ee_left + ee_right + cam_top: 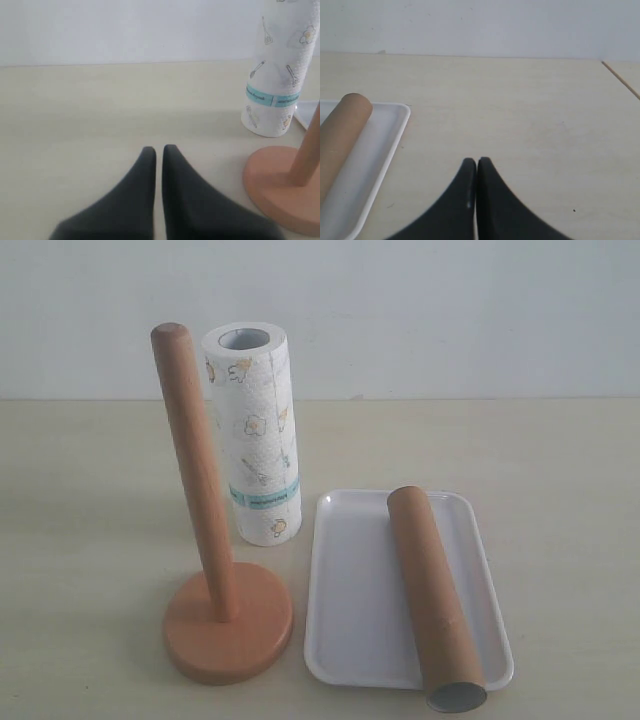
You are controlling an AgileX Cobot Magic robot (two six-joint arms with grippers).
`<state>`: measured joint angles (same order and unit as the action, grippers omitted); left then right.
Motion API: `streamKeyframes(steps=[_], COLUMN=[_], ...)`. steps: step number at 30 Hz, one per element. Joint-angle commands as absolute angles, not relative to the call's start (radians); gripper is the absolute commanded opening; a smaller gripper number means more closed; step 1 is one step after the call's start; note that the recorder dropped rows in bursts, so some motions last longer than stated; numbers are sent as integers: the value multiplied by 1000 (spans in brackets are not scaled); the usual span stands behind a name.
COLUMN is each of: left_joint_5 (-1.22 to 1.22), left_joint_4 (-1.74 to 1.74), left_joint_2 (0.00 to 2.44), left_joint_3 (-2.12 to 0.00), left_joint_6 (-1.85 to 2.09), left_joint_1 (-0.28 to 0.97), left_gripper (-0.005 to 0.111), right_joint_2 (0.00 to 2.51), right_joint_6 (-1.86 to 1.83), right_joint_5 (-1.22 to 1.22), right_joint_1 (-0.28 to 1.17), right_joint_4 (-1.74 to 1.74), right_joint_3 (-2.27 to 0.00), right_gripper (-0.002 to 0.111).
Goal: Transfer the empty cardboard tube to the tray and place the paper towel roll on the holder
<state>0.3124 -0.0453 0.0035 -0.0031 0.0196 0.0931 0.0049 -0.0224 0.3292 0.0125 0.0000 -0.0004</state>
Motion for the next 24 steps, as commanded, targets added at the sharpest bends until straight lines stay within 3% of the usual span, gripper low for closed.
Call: streamKeyframes(steps=[1,24], left_joint_5=[310,310], left_joint_4=[-44,-44], left_joint_2=[0,0], left_joint_3=[0,0], left_joint_6=[8,8], left_joint_1=[91,91], left_gripper=[4,4], right_joint_2=[0,0], right_joint_6=[-24,-24], right_joint_5=[328,326], right_joint_1=[10,10], right_joint_4=[5,15], right_joint_3=[0,0], right_gripper=[0,0])
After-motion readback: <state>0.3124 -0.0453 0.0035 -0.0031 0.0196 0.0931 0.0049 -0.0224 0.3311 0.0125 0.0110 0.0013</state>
